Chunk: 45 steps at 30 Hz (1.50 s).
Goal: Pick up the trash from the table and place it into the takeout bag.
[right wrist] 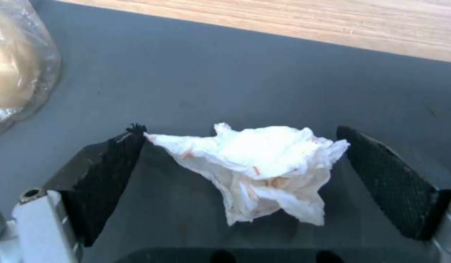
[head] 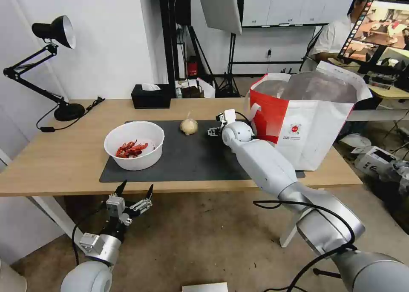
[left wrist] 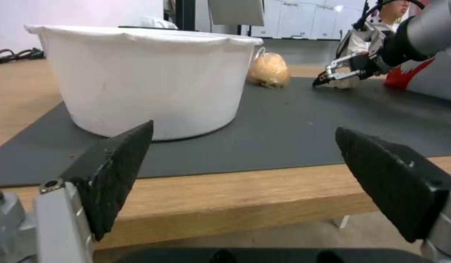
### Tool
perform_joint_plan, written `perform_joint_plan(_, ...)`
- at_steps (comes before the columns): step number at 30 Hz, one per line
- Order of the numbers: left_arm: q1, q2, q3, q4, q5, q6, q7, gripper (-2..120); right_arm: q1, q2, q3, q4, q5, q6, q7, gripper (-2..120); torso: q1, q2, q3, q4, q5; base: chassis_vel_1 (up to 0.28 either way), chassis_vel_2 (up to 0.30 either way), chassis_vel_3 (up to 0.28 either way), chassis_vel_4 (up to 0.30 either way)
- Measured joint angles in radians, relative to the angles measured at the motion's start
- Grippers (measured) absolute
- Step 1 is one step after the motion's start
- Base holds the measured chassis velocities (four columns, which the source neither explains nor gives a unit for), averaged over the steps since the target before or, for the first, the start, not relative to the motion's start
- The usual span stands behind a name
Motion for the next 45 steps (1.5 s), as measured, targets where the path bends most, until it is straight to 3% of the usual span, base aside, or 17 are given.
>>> perform_joint_plan(16, -0.004, 0.0, 0.005, 0.002, -0.002, 0.001, 0.0, 100, -0.015, -0.001, 0.008, 0.002, 0.003, 0.001, 0.003, 97, 0.0, 0.0, 0.0, 0.0001, 0.0001, 0.0, 0.0, 0.0, 0.0)
perform_joint_plan(23, -0.006, -0.001, 0.009, 0.006, -0.002, 0.001, 0.0, 100, -0.024, 0.0, 0.009, 0.008, 0.003, 0.006, 0.004, 78, 0.0, 0.0, 0.0, 0.0004, 0.0001, 0.0, 0.0, 0.0, 0.0)
perform_joint_plan(25, -0.007, -0.001, 0.011, 0.007, -0.002, 0.001, 0.0, 100, -0.027, 0.0, 0.01, 0.011, 0.003, 0.009, 0.007, 65, 0.0, 0.0, 0.0, 0.0007, 0.0002, 0.0, 0.0, 0.0, 0.0)
perform_joint_plan(30, -0.008, -0.001, 0.011, 0.007, -0.002, 0.001, 0.0, 100, -0.035, -0.002, 0.01, 0.021, 0.003, 0.01, 0.011, 52, 0.0, 0.0, 0.0, 0.0009, 0.0002, 0.0, 0.0, 0.0, 0.0)
perform_joint_plan(34, -0.007, 0.0, 0.011, 0.008, -0.002, 0.001, 0.0, 100, -0.042, -0.004, 0.011, 0.031, 0.002, 0.011, 0.019, 39, 0.0, 0.0, 0.0, 0.0003, 0.0001, 0.0, 0.0, 0.0, 0.0)
perform_joint_plan(36, -0.007, 0.001, 0.011, 0.008, -0.002, 0.001, 0.0, 100, -0.048, -0.006, 0.011, 0.041, 0.002, 0.013, 0.026, 26, 0.0, 0.0, 0.0, 0.0, 0.0002, 0.0, 0.0, 0.0, 0.0)
perform_joint_plan(38, -0.007, 0.001, 0.011, 0.008, -0.002, 0.001, 0.0, 100, -0.051, -0.007, 0.011, 0.044, 0.002, 0.015, 0.028, 24, 0.0, 0.0, 0.0, -0.0001, 0.0001, 0.0, 0.0, 0.0, 0.0)
perform_joint_plan(40, -0.007, 0.001, 0.011, 0.008, -0.002, 0.001, -0.001, 100, -0.058, -0.008, 0.011, 0.056, 0.001, 0.025, 0.038, 12, 0.0, 0.0, 0.0, -0.0001, 0.0, 0.0, 0.0, 0.0, 0.0)
perform_joint_plan(45, -0.007, 0.0, 0.011, 0.01, -0.003, 0.001, 0.0, 100, -0.084, -0.016, 0.022, 0.104, -0.009, 0.058, 0.077, 0, 0.0, 0.0, 0.0, -0.0012, -0.0001, 0.0, 0.0, 0.0, 0.0)
